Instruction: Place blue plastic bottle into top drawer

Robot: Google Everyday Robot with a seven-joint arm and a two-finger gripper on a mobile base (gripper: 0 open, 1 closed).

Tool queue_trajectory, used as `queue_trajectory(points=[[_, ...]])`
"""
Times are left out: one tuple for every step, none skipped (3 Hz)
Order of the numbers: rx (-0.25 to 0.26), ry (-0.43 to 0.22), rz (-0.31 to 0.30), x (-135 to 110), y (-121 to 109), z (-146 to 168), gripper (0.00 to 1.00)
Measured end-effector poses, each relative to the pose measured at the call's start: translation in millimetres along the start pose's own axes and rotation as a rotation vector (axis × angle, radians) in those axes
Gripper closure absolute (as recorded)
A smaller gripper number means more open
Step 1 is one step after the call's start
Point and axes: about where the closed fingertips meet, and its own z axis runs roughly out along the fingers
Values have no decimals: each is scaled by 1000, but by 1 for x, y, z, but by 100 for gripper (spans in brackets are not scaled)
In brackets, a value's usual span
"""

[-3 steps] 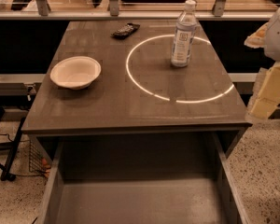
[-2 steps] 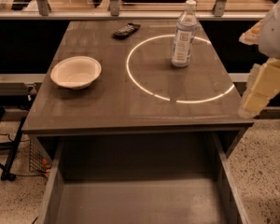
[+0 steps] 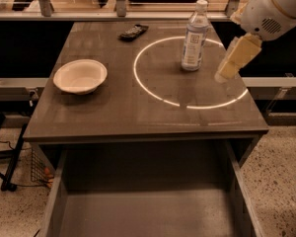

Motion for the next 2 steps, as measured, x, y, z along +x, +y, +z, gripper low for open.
queue_trajectory(points=[[98,-101,98,-19,-42,40,0],[157,-176,158,-30,-66,63,0]])
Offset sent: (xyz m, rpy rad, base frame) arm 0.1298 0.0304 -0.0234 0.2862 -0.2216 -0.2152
